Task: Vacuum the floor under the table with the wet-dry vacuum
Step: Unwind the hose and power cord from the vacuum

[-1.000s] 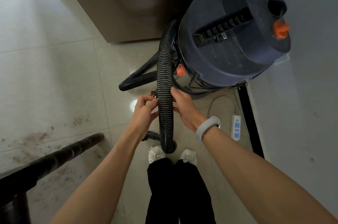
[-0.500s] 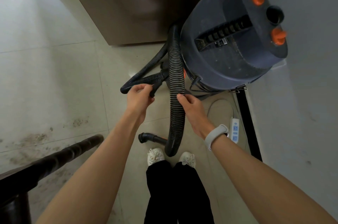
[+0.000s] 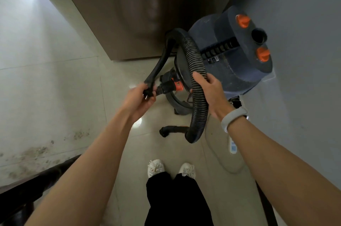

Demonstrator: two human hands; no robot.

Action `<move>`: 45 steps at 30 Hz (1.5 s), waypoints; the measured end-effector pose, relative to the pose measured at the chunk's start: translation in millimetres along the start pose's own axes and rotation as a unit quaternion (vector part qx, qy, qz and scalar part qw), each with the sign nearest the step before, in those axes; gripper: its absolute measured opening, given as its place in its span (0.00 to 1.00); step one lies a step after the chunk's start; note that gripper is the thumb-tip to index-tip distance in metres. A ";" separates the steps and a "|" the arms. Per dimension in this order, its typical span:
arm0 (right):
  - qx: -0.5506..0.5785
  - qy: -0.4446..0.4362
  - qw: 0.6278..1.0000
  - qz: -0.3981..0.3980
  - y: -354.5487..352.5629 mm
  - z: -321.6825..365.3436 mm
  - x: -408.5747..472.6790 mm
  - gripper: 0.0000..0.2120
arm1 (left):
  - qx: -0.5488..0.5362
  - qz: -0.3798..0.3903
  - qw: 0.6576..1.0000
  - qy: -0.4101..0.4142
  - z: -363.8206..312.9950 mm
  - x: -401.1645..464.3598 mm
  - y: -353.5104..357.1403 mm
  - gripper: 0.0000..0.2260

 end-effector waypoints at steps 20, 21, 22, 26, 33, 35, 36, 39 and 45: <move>0.264 0.148 0.950 0.077 -1.5 13.4 -3.0 0.26 | 0.332 0.194 0.899 0.209 -24.7 -76.8 110.4 0.13; 0.308 0.132 0.938 0.082 -5.3 32.8 4.8 0.26 | 0.340 0.205 0.894 0.206 -20.3 -79.3 116.3 0.13; 0.332 0.116 0.931 0.091 -7.5 53.0 11.1 0.25 | 0.343 0.208 0.892 0.208 -19.2 -81.5 120.4 0.13; 0.333 0.105 0.932 0.098 -15.6 93.2 30.7 0.13 | 0.351 0.182 0.888 0.236 -33.6 -81.2 131.5 0.13; 0.439 0.050 0.897 0.037 -72.7 136.7 74.7 0.16 | 0.560 0.155 0.715 0.389 -60.5 -88.5 184.9 0.14; 0.426 0.042 0.903 0.043 -90.6 147.3 87.0 0.15 | 0.575 0.159 0.698 0.395 -61.1 -86.9 198.6 0.14; 0.421 0.039 0.905 0.047 -98.0 152.3 93.1 0.15 | 0.581 0.161 0.691 0.399 -60.2 -84.9 207.8 0.15; 0.435 0.028 0.899 0.038 -124.7 165.1 113.3 0.12 | 0.584 0.153 0.693 0.395 -54.7 -73.7 239.9 0.15; 0.413 0.009 0.910 0.041 -185.3 181.7 154.1 0.15 | 0.596 0.137 0.697 0.374 -29.5 -42.6 301.3 0.16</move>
Point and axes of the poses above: each hand's wrist, its own x-axis towards the middle knuckle, its own y-axis out of the palm, z = x × y, the point moved 10 cm from there along x, towards the middle knuckle, and after that the axes turned 10 degrees about -x, right-handed, at the moved point
